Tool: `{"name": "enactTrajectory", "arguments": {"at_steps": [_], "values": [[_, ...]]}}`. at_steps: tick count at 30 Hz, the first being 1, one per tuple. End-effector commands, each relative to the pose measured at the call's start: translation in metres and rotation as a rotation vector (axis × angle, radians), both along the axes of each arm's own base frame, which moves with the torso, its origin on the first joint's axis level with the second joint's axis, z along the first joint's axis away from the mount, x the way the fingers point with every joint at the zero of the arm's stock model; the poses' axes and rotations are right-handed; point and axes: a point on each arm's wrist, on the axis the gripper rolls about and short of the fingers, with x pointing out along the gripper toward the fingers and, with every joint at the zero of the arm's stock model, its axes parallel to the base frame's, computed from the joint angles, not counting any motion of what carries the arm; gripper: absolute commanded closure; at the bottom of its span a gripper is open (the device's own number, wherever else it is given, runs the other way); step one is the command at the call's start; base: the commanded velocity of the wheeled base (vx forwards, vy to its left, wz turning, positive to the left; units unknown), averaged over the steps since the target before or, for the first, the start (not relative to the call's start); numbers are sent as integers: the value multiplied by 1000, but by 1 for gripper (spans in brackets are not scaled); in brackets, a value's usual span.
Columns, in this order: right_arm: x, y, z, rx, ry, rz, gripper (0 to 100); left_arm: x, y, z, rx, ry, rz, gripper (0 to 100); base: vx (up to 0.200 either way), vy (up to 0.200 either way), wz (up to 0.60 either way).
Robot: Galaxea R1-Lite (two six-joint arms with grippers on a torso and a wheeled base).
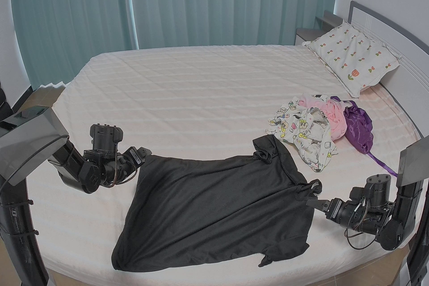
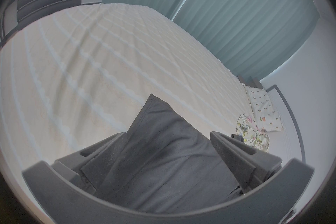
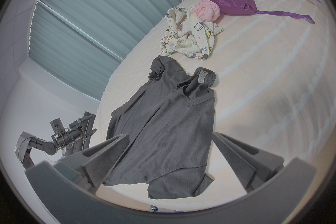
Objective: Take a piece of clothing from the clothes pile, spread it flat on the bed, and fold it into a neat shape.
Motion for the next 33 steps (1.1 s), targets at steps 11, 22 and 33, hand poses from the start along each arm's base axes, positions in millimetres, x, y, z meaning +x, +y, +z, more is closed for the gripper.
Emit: {"name": "enactTrajectory", "arguments": {"at_steps": [11,22,33], "values": [[-1,4,-1,10,10,10,0,17,-5,-7,-36,-9,6,0,164,0,0],[-3,5,-1,6,15,17,0,52,-9,-43,-12,-5,30,0,0,0,0],[-6,5,-3,0,27,12,0,75,-11,-67,32,33,56,0,0,0,0]]}}
